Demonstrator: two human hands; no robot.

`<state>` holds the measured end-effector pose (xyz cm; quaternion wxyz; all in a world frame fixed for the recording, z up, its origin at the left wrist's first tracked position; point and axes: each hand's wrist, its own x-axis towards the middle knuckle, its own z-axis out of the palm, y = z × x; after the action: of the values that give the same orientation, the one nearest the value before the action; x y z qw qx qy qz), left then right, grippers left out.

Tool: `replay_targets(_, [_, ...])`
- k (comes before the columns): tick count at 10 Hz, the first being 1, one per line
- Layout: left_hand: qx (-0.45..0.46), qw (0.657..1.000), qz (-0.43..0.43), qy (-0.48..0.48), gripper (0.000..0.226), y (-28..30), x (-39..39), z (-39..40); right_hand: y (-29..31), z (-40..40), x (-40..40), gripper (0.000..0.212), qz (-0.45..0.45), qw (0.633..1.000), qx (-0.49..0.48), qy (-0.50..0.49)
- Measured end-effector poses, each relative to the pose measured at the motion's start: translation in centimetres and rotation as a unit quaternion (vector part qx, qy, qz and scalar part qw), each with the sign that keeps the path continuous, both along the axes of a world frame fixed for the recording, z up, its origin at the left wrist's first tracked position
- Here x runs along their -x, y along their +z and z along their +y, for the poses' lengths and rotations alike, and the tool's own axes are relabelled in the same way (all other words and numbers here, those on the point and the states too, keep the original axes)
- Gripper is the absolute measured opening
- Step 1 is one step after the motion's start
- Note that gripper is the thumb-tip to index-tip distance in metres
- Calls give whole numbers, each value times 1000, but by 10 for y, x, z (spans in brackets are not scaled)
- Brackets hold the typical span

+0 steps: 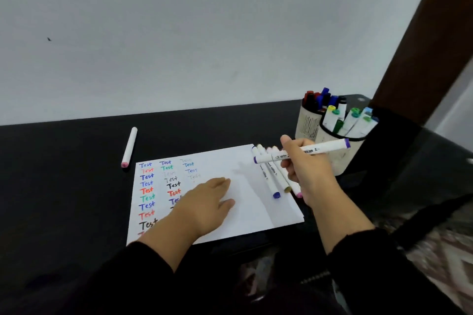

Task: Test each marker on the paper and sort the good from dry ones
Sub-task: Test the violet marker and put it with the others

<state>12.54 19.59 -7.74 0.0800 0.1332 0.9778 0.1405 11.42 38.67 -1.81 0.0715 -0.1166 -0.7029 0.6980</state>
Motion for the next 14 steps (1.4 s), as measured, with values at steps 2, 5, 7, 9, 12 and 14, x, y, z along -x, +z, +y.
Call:
replay_targets(2, [21,999,44,-8,56,-5,28,42,25,62,5,14,61,996,45,-47])
replay_targets(5, [29,999,41,5,56,-21,34,56,28,105,11,9,77,985,-26,-153])
replay_targets(7, [18,999,42,10,55,-19,32,57,26,106,19,7,43,980,-110,-163])
replay_targets(9, [32,999,37,10,55,-17,31,58,41,110,29,13,-12,958,-267,-103])
replay_targets(12, [25,999,42,12,55,-17,32,58,64,109,48,33,-89,887,-452,-27])
replay_targets(14, [10,999,47,13,55,-19,31,57,59,112,50,24,-68,909,-409,-35])
